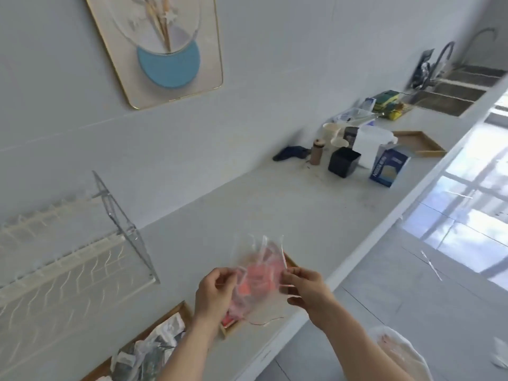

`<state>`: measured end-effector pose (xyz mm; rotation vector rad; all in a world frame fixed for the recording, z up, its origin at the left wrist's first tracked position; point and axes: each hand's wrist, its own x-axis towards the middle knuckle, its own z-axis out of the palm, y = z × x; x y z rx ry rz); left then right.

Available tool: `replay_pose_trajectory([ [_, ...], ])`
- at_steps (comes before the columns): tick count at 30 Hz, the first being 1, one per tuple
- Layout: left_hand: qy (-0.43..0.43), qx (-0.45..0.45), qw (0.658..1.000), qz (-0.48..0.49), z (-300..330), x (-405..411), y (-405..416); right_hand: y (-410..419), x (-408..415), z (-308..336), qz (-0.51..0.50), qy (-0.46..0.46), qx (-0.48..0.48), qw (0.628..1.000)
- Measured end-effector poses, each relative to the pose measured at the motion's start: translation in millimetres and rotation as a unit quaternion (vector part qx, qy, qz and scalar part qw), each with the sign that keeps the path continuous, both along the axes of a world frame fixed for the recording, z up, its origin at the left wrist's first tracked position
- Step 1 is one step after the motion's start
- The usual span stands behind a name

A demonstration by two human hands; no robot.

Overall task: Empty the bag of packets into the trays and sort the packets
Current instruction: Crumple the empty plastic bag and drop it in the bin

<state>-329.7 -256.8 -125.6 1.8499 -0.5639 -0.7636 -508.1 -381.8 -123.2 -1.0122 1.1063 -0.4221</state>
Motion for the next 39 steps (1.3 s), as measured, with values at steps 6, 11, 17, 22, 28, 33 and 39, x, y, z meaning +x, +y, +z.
replay_pose_trajectory([
  [6, -0.018, 0.027, 0.995, -0.096, -10.6, -97.6, -91.9, -54.7, -120.3, -16.2, -0.103, 0.015, 0.009, 0.995],
  [11, -0.007, 0.059, 0.983, -0.173, -28.2, -183.1, -144.5, -75.2, -214.2, -43.2, -0.187, 0.04, 0.032, 0.981],
  [17, -0.005, 0.121, 0.958, -0.26, -63.8, -270.8, -180.6, -74.9, -306.0, -88.9, -0.265, 0.077, 0.079, 0.958],
  [22, -0.049, 0.18, 0.936, -0.299, -111.4, -325.9, -195.6, -65.6, -354.8, -134.7, -0.307, 0.105, 0.124, 0.938],
  [28, -0.094, 0.237, 0.896, -0.363, -184.3, -371.1, -208.1, -57.9, -387.4, -198.8, -0.357, 0.14, 0.173, 0.907],
  [33, -0.098, 0.267, 0.87, -0.402, -251.7, -395.0, -220.7, -62.9, -403.4, -254.5, -0.391, 0.155, 0.193, 0.886],
  [39, -0.042, 0.29, 0.851, -0.435, -338.4, -421.3, -236.7, -77.9, -418.0, -330.2, -0.413, 0.161, 0.212, 0.871],
])
